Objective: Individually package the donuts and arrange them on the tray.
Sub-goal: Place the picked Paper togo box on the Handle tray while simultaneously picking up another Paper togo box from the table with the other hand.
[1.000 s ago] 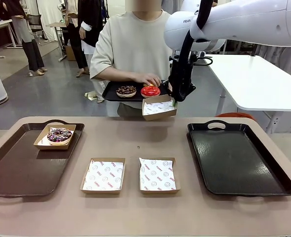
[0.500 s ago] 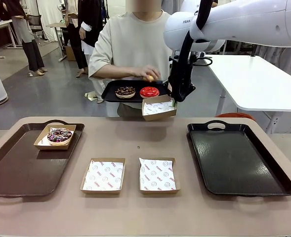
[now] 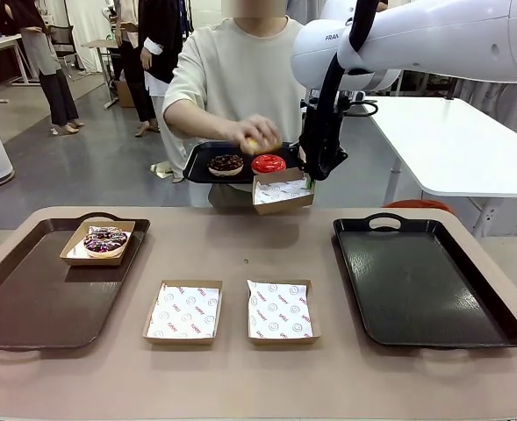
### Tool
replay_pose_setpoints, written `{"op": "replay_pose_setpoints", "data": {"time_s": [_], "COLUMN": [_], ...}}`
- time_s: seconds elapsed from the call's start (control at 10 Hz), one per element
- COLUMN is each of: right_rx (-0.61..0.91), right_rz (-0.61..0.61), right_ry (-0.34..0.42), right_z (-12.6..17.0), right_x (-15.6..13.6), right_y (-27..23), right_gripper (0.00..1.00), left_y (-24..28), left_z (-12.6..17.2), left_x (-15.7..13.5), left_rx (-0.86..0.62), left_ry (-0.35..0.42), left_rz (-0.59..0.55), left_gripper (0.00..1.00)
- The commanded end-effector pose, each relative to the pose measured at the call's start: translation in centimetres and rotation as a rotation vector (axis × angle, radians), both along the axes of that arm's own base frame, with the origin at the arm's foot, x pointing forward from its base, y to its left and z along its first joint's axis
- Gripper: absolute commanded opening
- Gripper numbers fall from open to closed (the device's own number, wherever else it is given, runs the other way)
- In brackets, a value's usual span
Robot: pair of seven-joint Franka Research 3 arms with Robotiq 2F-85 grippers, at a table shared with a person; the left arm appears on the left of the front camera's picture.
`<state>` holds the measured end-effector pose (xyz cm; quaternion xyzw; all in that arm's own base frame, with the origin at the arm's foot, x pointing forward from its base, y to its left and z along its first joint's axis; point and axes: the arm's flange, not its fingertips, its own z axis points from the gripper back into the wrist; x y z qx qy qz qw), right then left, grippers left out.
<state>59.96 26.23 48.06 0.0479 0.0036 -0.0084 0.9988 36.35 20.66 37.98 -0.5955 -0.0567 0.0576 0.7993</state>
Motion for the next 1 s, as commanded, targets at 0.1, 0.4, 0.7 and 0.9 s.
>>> {"op": "replay_pose_setpoints", "data": {"time_s": [0.1,0.4,0.7,0.9], "right_rx": [-0.001,-0.001,-0.001,-0.001], "right_rz": [-0.001,-0.001,-0.001,-0.001], "right_ry": [0.001,0.001,0.001,0.001], "right_z": [0.01,0.01,0.01,0.01], "right_x": [-0.12,-0.12,-0.12,-0.12], "right_y": [-0.19,-0.19,-0.19,-0.19], "right_gripper": [0.00,0.00,0.00,0.00], "left_y": [0.02,0.02,0.02,0.02], "left_z": [0.20,0.20,0.20,0.20], "left_x": [-0.40,-0.40,-0.40,-0.40], "left_rx": [0.003,0.003,0.003,0.003], "left_ry": [-0.002,-0.002,-0.002,-0.002], "left_rz": [-0.006,-0.006,-0.006,-0.006], "left_gripper": [1.00,1.00,1.00,1.00]}}
